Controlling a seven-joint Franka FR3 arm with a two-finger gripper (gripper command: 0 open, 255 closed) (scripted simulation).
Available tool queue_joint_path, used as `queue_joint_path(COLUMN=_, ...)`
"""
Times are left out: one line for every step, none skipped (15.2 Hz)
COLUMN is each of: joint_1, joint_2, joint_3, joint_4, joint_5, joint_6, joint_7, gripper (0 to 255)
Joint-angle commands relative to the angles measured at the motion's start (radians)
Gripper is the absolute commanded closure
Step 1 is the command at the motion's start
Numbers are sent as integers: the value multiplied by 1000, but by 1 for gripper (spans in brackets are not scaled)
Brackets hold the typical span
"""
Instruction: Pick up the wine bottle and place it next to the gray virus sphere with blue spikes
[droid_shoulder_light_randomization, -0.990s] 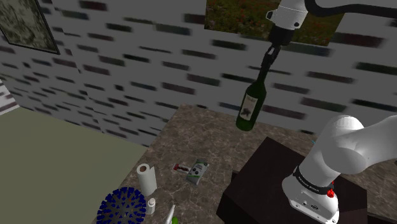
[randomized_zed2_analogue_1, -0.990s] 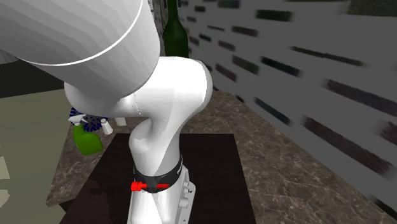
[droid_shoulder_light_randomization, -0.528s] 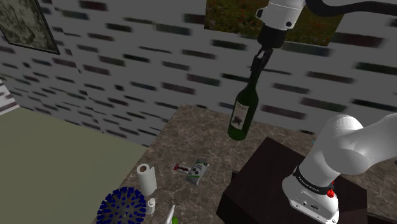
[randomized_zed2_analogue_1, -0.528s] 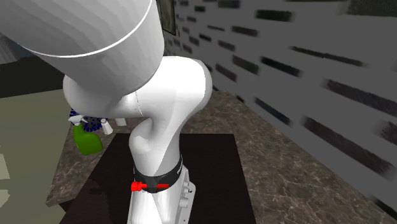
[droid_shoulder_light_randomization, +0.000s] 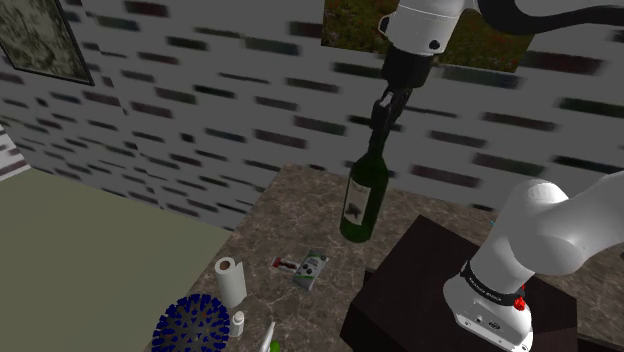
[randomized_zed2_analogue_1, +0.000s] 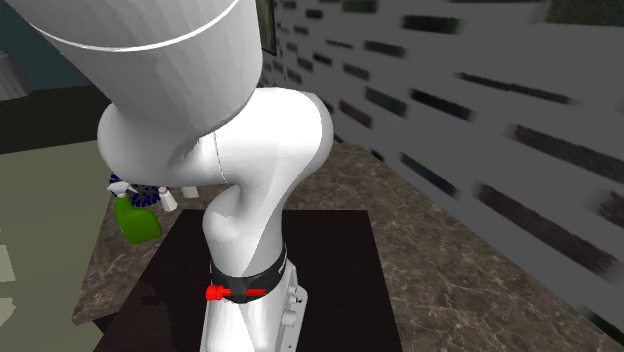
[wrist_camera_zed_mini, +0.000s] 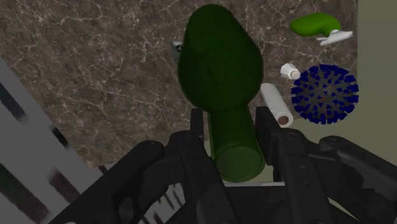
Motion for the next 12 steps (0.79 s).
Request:
queue_joint_path(joint_1=5, joint_2=39, joint_3=45, joint_4=42, joint_5=14, joint_6=1, joint_7=50, gripper=255)
queue_joint_path(joint_1=7, joint_2=57, joint_3=68, joint_4=59, joint_5=20, joint_6=3, joint_7=75, gripper=255)
queue_joint_path(joint_1=10, joint_2=76, joint_3=91, joint_4=78, joint_5=24, joint_6=6, joint_7=100, gripper=255)
queue_joint_path(joint_1=11, joint_2=96, joint_3=114, joint_4=97, joint_5=28, joint_6=8, joint_7=125, gripper=255)
queue_joint_path(joint_1=12, joint_2=118, joint_3=137, joint_4=118, joint_5=30, joint_6=10, joint_7=150, gripper=255)
queue_joint_path(joint_1=13, joint_2=140, joint_3=161, joint_4=139, joint_5=31, joint_6=12, joint_7=176, gripper=255)
queue_joint_path(joint_1=13, joint_2=163, joint_3=185, joint_4=162, joint_5=31, joint_6=14, joint_7=202, gripper=255)
queue_joint_path(joint_1=13, joint_2=188, joint_3=209, joint_4=186, joint_5=29, joint_6=16, joint_7=229, gripper=255)
queue_joint_path(joint_1=12, joint_2=214, joint_3=234, joint_4=211, joint_5=26, joint_6=17, joint_7=256, gripper=255)
queue_joint_path(joint_1=11, joint_2=241, joint_3=259, joint_4=238, joint_5=21, joint_6=18, joint_7=284, gripper=255)
queue_joint_path(joint_1=9, joint_2=269, joint_3=285, joint_4=265, joint_5=15, joint_6=19, joint_7=312, gripper=255)
queue_joint_path(joint_1=8, joint_2=299, joint_3=312, joint_4=294, joint_5=6, joint_6=19, joint_7=341, gripper=255)
